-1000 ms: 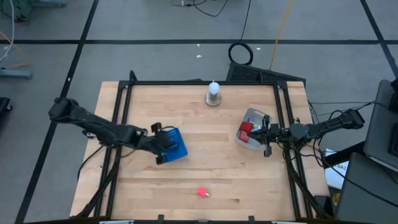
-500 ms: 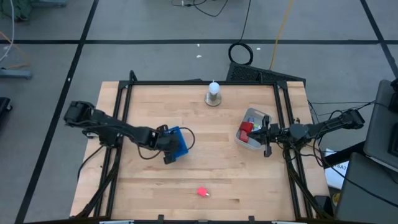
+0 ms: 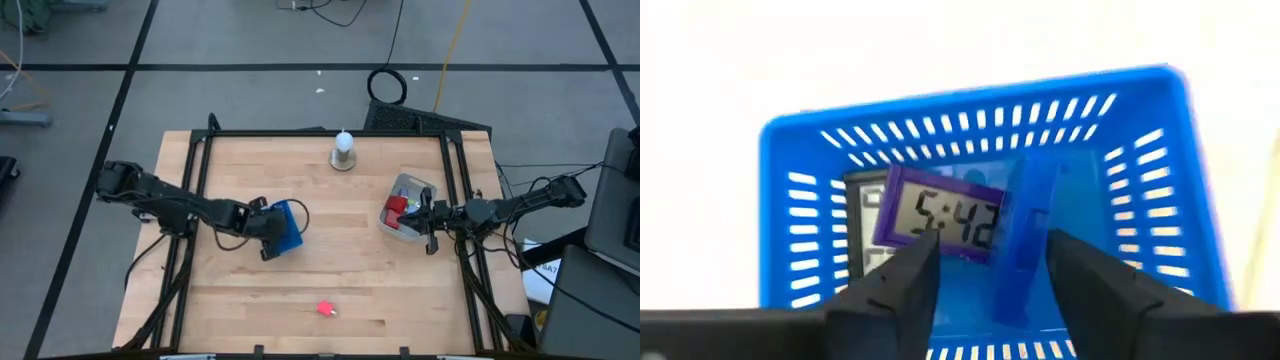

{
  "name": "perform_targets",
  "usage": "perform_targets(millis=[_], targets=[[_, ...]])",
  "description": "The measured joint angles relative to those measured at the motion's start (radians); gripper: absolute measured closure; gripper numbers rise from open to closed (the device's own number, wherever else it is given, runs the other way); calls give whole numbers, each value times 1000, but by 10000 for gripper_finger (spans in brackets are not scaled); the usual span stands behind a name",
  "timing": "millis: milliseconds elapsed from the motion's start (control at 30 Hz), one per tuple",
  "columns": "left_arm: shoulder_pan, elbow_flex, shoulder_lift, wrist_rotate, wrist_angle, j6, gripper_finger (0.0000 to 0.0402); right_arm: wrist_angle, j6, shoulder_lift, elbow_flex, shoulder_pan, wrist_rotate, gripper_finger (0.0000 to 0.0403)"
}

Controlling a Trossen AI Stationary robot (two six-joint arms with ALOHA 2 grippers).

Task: Pick & Place Office items
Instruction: Put the light blue digital timer into the blue bin, then put the pink charger adapter into the gray bin

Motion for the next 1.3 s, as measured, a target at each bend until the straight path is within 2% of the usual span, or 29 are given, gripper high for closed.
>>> perform_targets(millis=[133,267,400,500,600,733,833,1033,1300], targets=[[-13,0,-101,-58,1,6,198,0,0,0,0,0,2,395],[-74,0,-250,-193,16,32,205,4,0,0,0,0,4,394],[-190,-1,-425,-438,25,38,255,8,-1,0,0,0,4,394],[-281,-24,-546,-518,25,66,323,7,-5,0,0,0,4,394],[-363,-81,-671,-524,86,122,387,4,-7,3,0,0,3,394],[-435,-218,-844,-524,235,194,389,4,-7,16,0,0,3,394],[-437,-317,-954,-524,285,194,399,6,-8,29,0,0,3,394],[-362,-477,-1104,-510,413,237,399,34,-15,53,0,0,4,394],[-179,-524,-1220,-390,257,154,400,67,-27,101,0,0,4,394]])
